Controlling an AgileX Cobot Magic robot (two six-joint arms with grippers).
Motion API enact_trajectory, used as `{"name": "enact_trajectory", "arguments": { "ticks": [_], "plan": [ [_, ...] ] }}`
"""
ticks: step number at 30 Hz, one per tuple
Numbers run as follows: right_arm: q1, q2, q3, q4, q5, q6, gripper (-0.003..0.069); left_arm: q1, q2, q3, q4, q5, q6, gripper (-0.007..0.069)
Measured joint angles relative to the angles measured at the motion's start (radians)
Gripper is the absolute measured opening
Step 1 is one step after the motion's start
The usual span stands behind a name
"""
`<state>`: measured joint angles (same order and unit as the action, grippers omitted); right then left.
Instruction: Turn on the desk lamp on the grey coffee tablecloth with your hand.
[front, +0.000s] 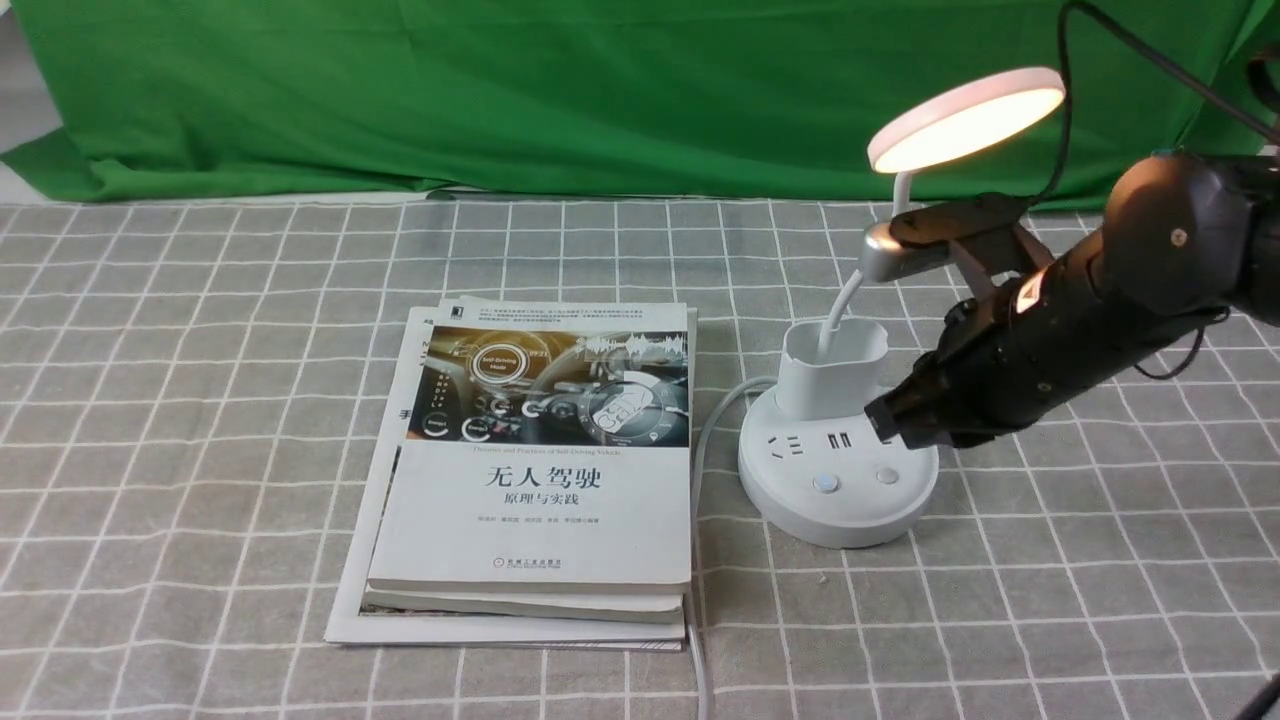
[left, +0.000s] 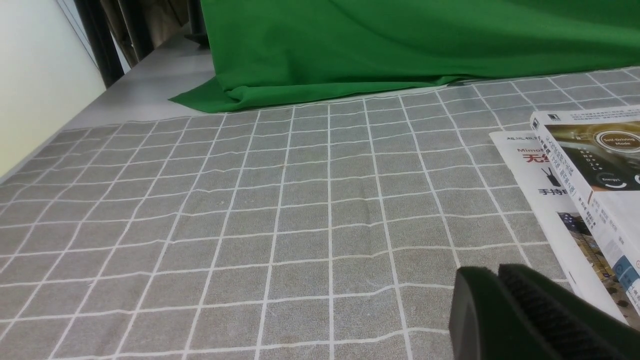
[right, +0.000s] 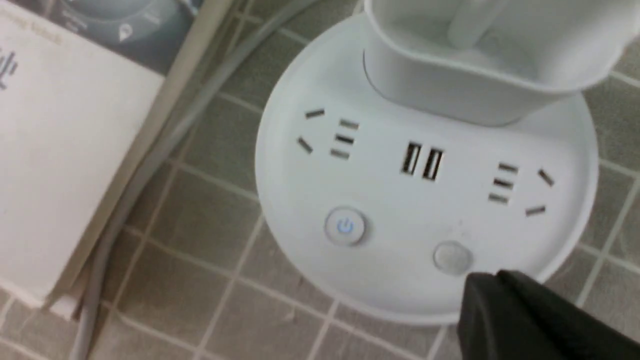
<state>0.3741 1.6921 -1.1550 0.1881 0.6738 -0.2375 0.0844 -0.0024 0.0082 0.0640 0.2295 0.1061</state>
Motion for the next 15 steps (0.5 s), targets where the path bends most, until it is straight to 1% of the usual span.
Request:
{"name": "enact_trajectory", "arguments": {
  "ticks": [4,9,10,15],
  "plan": [
    [0.000,-0.124,0.120,0.000,0.006,0.009,0.0031,0.000,0.000,0.000,0.000,0.000,0.001,0.0019],
    [0.000,-0.317,0.245,0.000,0.006,0.023,0.0031,0.000,0.000,0.000,0.000,0.000,0.001,0.0019],
    [0.000,-0.387,0.291,0.000,0.003,0.033,0.0031,0.000,0.000,0.000,0.000,0.000,0.001,0.0019],
    [0.000,-0.621,0.454,0.001,-0.062,0.047,0.0032,0.000,0.000,0.000,0.000,0.000,0.001,0.0019]
  ]
}}
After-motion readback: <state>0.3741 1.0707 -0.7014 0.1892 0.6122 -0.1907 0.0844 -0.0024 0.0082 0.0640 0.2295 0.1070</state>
